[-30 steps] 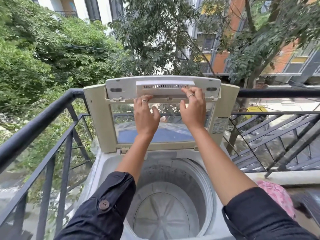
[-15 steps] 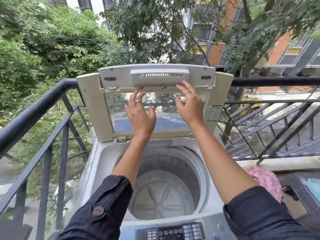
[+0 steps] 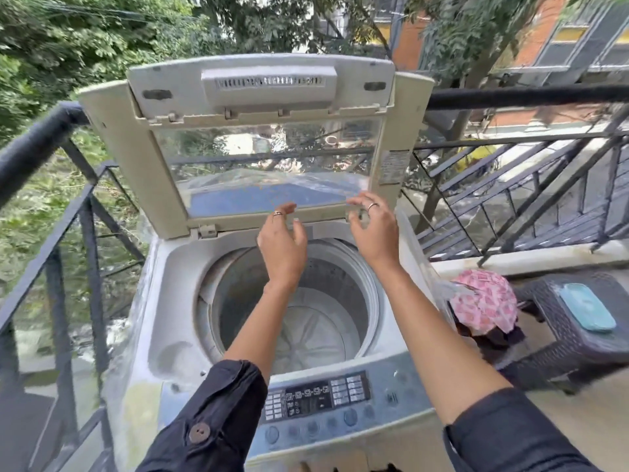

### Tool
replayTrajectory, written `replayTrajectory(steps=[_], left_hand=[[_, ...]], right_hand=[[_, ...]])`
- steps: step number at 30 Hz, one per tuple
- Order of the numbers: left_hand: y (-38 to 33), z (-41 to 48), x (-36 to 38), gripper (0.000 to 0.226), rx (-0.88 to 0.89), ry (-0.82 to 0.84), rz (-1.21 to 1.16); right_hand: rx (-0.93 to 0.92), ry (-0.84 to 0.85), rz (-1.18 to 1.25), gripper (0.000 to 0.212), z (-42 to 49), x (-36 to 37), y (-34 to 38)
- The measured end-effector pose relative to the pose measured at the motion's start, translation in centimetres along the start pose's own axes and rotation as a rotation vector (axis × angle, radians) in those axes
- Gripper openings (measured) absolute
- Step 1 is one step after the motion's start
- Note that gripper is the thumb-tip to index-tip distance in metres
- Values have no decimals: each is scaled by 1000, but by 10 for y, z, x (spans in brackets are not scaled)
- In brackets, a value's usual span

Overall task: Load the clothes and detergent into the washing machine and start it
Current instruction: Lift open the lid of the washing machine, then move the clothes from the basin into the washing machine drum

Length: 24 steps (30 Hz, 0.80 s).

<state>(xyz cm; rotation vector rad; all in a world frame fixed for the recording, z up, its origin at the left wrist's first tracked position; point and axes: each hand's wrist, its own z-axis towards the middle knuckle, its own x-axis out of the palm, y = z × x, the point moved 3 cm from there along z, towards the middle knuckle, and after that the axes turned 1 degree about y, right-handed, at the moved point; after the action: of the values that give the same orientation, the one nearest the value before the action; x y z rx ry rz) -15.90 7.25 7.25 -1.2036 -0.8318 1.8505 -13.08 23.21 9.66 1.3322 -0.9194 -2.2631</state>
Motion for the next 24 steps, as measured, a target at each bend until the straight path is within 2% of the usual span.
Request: replayTrajectory(steps=[11,19,24], left_hand=[[-53,-73,81,31,-60,66,14],[-112,-151,171,31,-107,110,14],[-143,-188,228,26,-114,175,51]], right_hand=[[43,49,27,25,-42,-62,-84],[101,46,69,20,-65,-150,-186],[228,48,56,20,-74,-199,-253]])
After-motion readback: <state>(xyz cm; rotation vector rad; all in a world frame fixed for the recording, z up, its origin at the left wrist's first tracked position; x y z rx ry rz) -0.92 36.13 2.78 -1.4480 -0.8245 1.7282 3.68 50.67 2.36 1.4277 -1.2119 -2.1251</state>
